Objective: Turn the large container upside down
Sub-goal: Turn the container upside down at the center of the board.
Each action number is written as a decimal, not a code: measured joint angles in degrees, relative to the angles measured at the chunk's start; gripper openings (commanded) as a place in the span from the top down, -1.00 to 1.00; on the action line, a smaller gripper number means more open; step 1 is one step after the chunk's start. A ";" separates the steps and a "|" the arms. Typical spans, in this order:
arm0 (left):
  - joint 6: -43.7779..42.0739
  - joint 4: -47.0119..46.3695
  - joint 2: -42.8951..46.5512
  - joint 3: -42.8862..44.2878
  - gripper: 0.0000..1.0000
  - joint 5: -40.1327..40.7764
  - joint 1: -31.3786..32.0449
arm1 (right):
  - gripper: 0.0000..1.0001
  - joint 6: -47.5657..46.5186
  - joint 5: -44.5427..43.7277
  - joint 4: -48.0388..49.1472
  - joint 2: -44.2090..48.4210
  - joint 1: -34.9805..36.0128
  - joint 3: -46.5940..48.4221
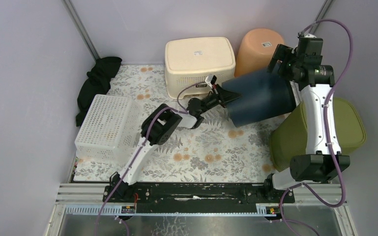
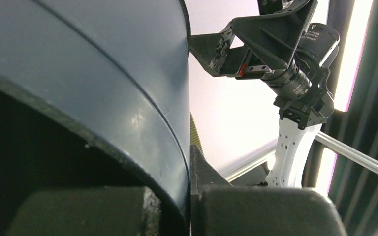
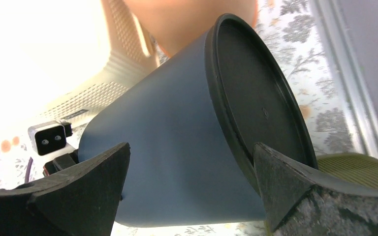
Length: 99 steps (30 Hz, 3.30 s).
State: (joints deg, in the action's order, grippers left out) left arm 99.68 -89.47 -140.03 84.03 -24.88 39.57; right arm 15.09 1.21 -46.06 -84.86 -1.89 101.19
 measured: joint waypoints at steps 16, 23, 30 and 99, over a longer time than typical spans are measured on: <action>10.21 0.00 -20.22 28.20 1.00 9.05 3.52 | -0.99 -2.01 -9.70 -8.85 -6.34 3.23 12.04; 11.23 -0.13 -20.81 27.36 1.00 11.54 3.52 | -0.99 -2.03 -11.32 -8.76 -6.40 2.99 8.96; 10.19 -0.28 -15.50 18.64 1.00 12.33 3.54 | -0.99 -1.99 -12.41 -6.51 -5.70 2.95 8.98; -32.72 53.31 13.29 -2.95 -0.30 -14.25 -3.69 | 0.63 -5.31 -2.49 -0.17 -6.47 7.52 8.52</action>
State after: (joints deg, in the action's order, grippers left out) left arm 66.96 -36.16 -126.74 81.08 -39.13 35.88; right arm 9.78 -1.28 -46.24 -91.33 5.63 109.71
